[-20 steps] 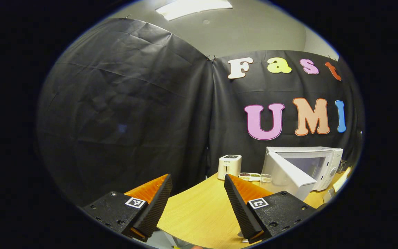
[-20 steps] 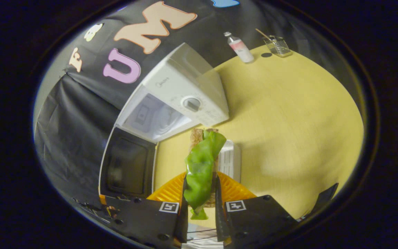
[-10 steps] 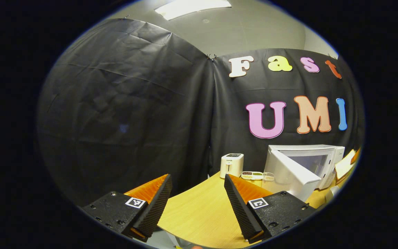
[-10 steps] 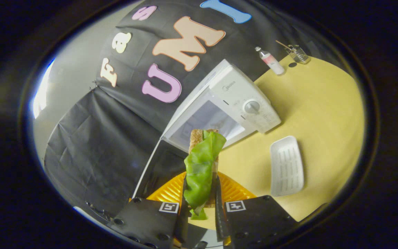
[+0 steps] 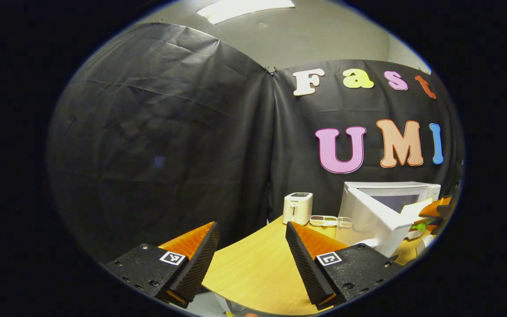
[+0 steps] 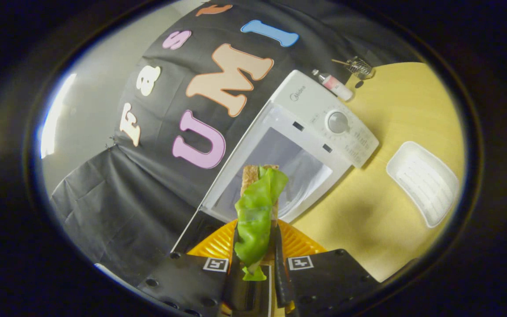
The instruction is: Open the microwave oven with the left hand, put the food in, and close the microwave oven.
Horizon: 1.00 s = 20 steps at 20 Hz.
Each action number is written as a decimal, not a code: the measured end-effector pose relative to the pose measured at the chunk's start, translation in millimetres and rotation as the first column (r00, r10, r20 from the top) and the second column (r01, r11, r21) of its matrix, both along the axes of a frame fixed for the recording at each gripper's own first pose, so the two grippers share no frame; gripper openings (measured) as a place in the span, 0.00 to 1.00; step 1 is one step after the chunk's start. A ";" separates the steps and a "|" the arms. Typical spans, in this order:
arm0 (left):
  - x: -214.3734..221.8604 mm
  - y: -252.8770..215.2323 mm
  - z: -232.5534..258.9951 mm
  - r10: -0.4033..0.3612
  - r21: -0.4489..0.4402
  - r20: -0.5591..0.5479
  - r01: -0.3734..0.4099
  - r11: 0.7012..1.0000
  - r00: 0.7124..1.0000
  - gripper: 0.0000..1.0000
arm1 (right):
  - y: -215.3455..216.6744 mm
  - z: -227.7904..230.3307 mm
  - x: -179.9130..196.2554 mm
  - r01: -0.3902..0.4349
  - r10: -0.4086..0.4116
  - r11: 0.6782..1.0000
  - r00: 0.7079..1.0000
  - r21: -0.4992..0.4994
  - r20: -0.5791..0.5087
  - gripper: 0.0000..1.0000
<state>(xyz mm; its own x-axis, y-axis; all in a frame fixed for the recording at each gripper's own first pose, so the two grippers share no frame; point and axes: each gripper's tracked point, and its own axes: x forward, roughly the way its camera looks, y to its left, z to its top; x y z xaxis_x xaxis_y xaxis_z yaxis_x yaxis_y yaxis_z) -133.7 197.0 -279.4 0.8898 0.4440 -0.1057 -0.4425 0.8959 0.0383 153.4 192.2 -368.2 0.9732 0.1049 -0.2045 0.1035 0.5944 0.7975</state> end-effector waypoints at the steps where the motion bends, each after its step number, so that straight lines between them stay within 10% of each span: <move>1: 1.8 -0.9 0.5 -0.005 -0.001 -0.003 0.005 1.000 1.000 0.93 | 0.1 -3.1 14.6 0.028 -0.029 0.999 1.000 -0.014 -0.002 0.34; 10: 11.3 -5.2 -9.3 -0.030 -0.036 -0.009 0.030 0.999 0.999 0.88 | -0.4 -33.0 119.0 0.141 -0.143 0.983 0.990 -0.122 -0.015 0.34; 20: 16.9 2.1 -11.6 -0.021 -0.055 0.008 0.022 0.998 1.000 0.93 | 9.2 -67.2 166.0 0.080 -0.095 0.985 0.991 -0.155 -0.093 0.27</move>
<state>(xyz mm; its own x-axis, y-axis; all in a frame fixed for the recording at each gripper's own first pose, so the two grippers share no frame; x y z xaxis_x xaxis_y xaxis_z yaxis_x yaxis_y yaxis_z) -116.8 199.1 -291.1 0.8999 0.4185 -0.1227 -0.4233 0.9059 -0.0144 319.4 201.5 -435.4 0.9511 -0.0191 -0.3082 0.2350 0.6920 0.6826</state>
